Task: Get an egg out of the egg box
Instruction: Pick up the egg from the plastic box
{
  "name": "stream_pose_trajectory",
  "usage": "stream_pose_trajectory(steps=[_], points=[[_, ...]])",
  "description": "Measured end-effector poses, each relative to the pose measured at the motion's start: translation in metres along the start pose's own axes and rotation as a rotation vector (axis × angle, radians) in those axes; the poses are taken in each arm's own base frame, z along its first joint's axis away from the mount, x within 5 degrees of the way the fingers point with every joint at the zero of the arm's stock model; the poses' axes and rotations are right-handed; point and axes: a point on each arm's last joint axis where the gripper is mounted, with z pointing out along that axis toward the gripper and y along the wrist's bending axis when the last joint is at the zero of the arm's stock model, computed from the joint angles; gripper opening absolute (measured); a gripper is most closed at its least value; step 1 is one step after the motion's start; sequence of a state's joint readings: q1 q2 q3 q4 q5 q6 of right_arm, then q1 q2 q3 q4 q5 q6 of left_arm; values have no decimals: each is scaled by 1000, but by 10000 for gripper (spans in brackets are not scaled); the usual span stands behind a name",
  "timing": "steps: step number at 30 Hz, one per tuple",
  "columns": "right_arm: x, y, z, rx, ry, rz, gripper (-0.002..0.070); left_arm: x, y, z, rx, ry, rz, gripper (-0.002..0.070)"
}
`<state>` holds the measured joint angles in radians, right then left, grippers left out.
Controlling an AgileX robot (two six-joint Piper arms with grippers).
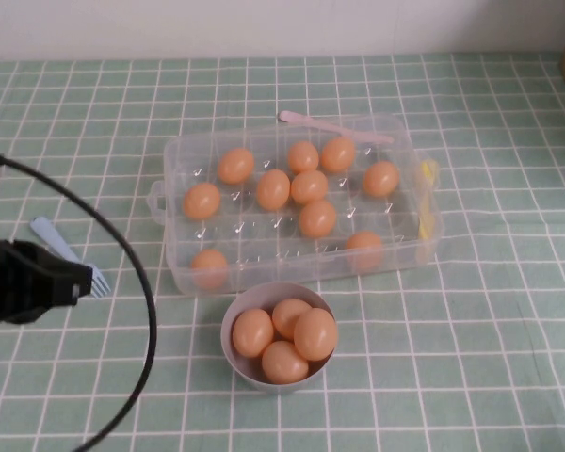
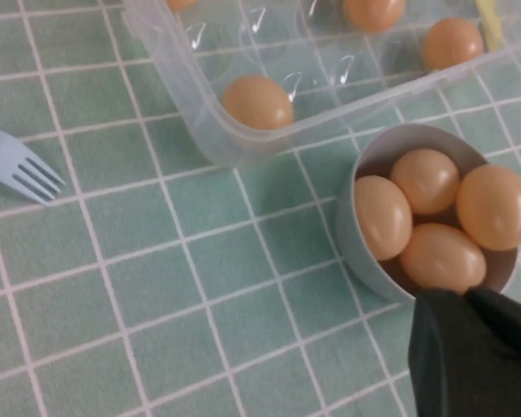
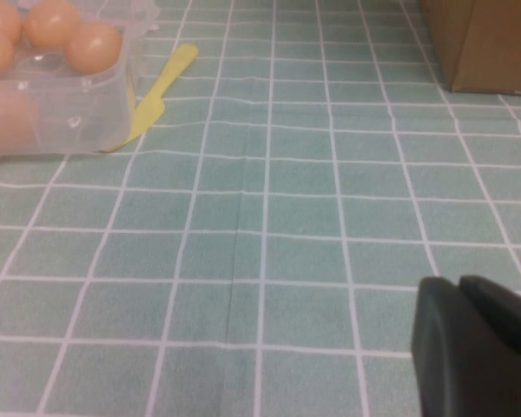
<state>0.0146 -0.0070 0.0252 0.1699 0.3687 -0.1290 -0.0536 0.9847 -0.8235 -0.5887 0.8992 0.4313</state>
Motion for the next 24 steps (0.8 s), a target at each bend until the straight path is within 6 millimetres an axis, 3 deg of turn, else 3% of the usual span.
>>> stream_pose_trajectory(steps=[5, 13, 17, 24], points=[[0, 0, 0, 0, 0, 0, -17, -41, 6, 36, 4, 102, 66, -3], [0, 0, 0, 0, 0, 0, -17, -104, -24, 105, 20, 309, 251, -3], [0, 0, 0, 0, 0, 0, -17, -130, -35, 123, 34, 367, 272, -3], [0, 0, 0, 0, 0, 0, -17, -161, -31, 157, -58, 386, 322, -3]])
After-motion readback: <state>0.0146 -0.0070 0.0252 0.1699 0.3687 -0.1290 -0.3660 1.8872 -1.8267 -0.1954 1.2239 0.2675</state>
